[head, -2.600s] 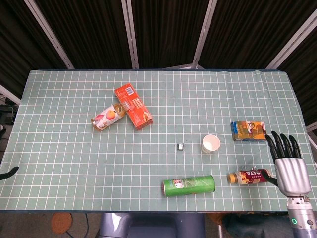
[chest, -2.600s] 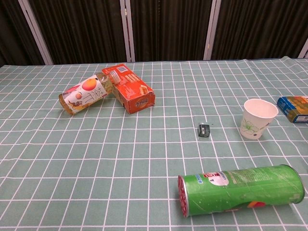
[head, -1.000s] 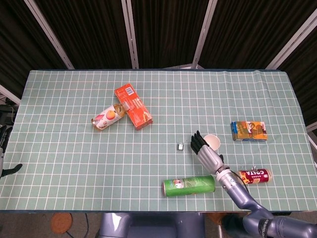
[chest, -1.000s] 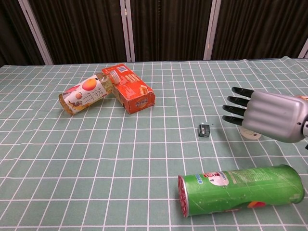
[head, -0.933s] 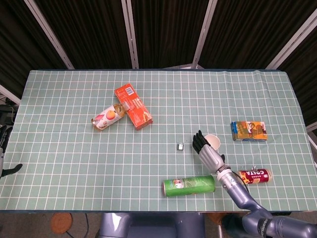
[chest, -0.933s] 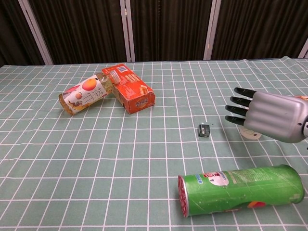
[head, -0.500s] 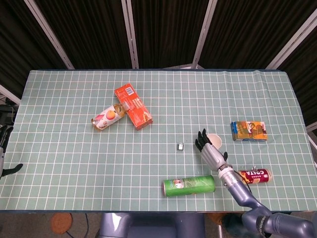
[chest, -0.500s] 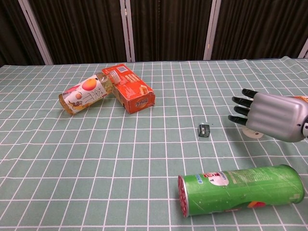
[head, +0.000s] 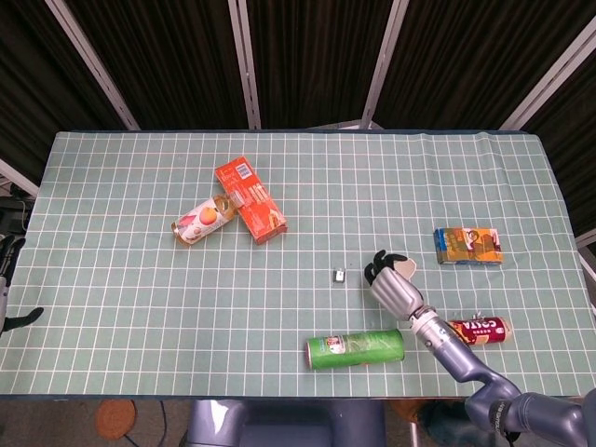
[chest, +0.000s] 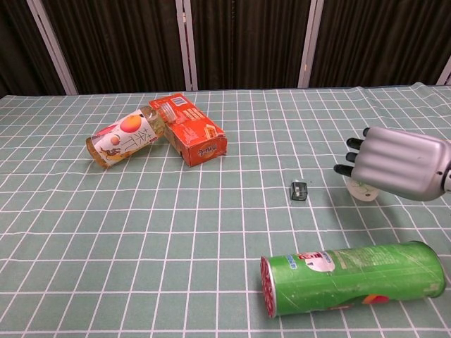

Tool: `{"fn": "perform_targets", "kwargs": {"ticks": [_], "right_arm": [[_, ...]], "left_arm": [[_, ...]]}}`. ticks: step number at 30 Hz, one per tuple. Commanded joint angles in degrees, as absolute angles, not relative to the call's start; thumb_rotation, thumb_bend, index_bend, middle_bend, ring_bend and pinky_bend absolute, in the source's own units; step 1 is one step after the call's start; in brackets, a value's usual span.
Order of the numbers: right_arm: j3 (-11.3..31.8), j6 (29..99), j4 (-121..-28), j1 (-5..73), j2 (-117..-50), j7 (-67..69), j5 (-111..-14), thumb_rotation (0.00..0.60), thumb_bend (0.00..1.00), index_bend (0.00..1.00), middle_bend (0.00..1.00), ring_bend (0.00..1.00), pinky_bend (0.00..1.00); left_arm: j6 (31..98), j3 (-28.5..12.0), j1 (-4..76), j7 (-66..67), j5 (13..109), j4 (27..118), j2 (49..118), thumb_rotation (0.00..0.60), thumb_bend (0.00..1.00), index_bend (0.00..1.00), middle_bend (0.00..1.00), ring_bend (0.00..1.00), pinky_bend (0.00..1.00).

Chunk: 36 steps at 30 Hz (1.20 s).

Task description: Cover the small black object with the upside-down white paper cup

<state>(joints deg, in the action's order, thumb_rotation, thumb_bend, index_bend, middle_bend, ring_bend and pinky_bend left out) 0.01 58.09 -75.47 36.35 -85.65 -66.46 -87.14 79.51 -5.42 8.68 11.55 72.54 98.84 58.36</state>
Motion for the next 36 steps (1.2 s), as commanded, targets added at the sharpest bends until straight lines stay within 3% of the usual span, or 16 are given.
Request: {"fn": "perform_targets", "kwargs": {"ticks": [1, 6, 11, 24, 28, 30, 33, 36], "right_arm": [[1.1, 61.3, -75.8, 36.8, -83.9, -53.7, -89.4, 0.600, 0.27, 0.23, 0.39, 0.25, 0.48], [3.5, 60.9, -77.6, 36.9, -82.7, -36.9, -86.8, 0.600, 0.27, 0.23, 0.39, 0.24, 0.43], [2.7, 56.2, -75.6, 39.3, -81.3, -17.9, -88.3, 0.600, 0.27, 0.23, 0.38, 0.22, 0.39], [3.2, 51.8, -71.7, 40.1, -84.3, -0.4, -84.9, 0.600, 0.27, 0.23, 0.35, 0.19, 0.39], [2.8, 51.5, -70.5, 40.2, -84.4, 0.4, -85.2, 0.600, 0.26, 0.20, 0.28, 0.15, 0.38], [2.4, 50.9, -70.1, 40.3, -84.2, 0.6, -85.4, 0.600, 0.26, 0.14, 0.20, 0.08, 0.32], [1.8, 49.0, -71.0, 40.8, -82.5, -2.8, -84.8, 0.600, 0.21, 0.02, 0.05, 0.00, 0.11], [2.1, 49.0, -72.8, 40.5, -81.6, -7.6, -83.4, 0.600, 0.10, 0.00, 0.00, 0.00, 0.00]], "left_arm": [[79.5, -5.4, 8.7, 11.4, 72.6, 98.9, 58.3, 0.600, 0.00, 0.00, 0.00, 0.00, 0.00], [79.4, -5.4, 8.6, 11.2, 72.7, 99.1, 58.1, 0.600, 0.00, 0.00, 0.00, 0.00, 0.00], [79.2, -5.4, 8.7, 11.3, 72.7, 99.2, 58.2, 0.600, 0.00, 0.00, 0.00, 0.00, 0.00], [78.5, -5.5, 9.1, 11.8, 72.0, 98.8, 58.5, 0.600, 0.00, 0.00, 0.00, 0.00, 0.00], [78.3, -5.4, 9.1, 11.8, 71.9, 98.9, 58.5, 0.600, 0.00, 0.00, 0.00, 0.00, 0.00], [78.3, -5.4, 9.1, 11.8, 71.8, 99.0, 58.4, 0.600, 0.00, 0.00, 0.00, 0.00, 0.00], [78.4, -5.4, 9.1, 12.4, 71.8, 99.0, 58.5, 0.600, 0.00, 0.00, 0.00, 0.00, 0.00], [78.6, -5.4, 9.0, 12.6, 71.8, 99.1, 58.6, 0.600, 0.00, 0.00, 0.00, 0.00, 0.00]]}}
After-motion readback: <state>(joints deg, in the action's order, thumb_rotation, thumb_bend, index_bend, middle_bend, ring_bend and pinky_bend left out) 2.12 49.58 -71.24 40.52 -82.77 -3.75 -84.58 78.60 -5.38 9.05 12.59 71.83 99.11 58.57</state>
